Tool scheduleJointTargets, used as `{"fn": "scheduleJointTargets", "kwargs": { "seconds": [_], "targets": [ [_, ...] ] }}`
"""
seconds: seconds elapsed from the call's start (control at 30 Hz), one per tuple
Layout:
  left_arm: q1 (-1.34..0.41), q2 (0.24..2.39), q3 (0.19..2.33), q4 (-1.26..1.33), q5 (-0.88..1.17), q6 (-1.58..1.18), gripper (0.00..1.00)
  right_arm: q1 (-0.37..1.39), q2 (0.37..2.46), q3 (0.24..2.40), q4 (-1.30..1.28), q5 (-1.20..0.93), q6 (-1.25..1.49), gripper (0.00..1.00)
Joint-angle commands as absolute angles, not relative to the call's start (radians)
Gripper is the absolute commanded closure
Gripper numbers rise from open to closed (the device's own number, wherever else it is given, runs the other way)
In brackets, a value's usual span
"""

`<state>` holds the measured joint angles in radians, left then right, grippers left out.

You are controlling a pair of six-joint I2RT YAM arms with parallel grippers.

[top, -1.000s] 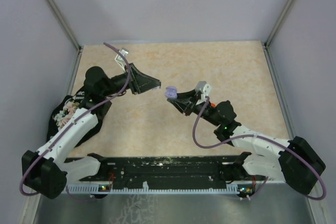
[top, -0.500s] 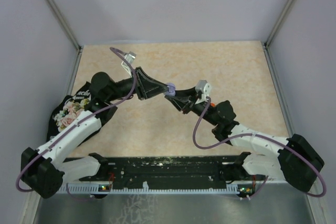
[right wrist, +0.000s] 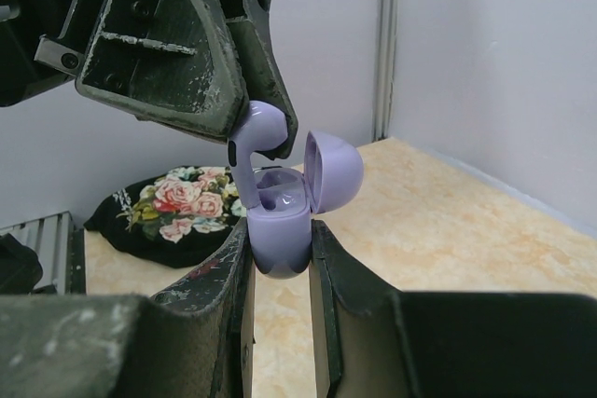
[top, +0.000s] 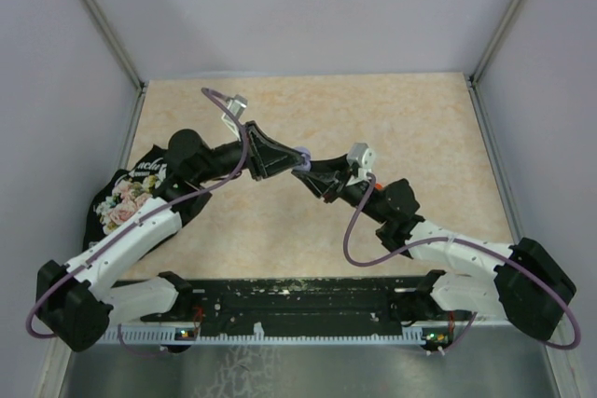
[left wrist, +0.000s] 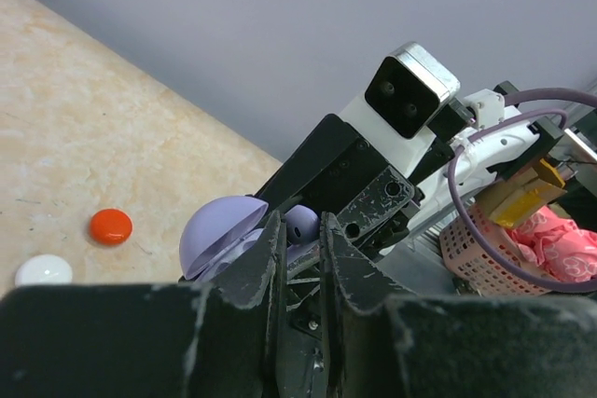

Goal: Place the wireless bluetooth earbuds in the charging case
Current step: Place the earbud in the charging case.

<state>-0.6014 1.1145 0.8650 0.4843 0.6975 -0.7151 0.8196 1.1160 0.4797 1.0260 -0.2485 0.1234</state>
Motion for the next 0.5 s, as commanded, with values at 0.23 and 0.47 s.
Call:
{"fn": "scheduleJointTargets", "kwargs": {
  "seconds": [0.23,0.47],
  "targets": [
    [-0.626,1.093,0.9,0.397,0.635,-0.617,0.88,0.831,1.089,0.527,1.107,-0.252,0.105,1.0],
    [-0.626,1.084,0.901,0.367,0.64,-0.619,0.88,0.833,1.082,0.524,1.112,-0.25,0.107,1.0]
  ]
}}
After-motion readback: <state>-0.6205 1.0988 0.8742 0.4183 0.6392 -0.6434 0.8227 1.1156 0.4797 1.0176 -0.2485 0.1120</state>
